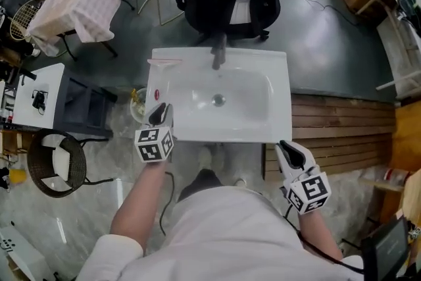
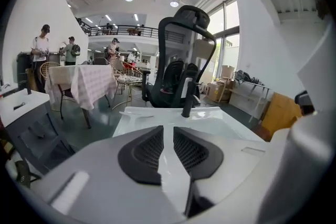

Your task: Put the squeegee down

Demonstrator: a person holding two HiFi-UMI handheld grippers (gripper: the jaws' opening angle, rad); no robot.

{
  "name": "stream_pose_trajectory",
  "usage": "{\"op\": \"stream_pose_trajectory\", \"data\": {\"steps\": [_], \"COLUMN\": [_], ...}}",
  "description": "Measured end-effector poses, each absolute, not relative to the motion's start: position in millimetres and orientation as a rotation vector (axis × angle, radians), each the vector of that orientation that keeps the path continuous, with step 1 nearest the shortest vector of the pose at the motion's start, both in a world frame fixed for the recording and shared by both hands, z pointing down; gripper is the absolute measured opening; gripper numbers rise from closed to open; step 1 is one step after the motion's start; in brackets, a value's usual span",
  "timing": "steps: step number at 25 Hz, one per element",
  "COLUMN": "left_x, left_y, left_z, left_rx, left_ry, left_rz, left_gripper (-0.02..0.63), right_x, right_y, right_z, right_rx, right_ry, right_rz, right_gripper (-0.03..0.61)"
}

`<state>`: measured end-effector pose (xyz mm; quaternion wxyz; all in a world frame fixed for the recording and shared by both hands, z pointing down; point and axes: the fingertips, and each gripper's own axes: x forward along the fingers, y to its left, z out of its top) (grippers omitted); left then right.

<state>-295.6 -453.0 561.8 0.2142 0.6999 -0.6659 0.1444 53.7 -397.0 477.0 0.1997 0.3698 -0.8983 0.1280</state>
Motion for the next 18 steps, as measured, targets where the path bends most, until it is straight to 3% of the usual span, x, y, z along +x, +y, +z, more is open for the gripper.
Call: {"op": "stream_pose_trajectory", "data": {"steps": [5, 18], "left_x": [-235, -45], "left_y": [-392, -244], "left_z": [531, 466], "left_rx": [1.986, 2.288], "left_ry": [-1.812, -1.472], "left_rz": [0.344, 0.294], "left_gripper": [0.008, 0.008], "right_x": [74, 102], "right_y": [-363, -281], "right_z": [474, 477], "right_rx": [0.94, 0.683], "right_ry": [-2.572, -2.671], "right_rz": [0.32, 0.266], "right_gripper": [0.026, 0.003]}}
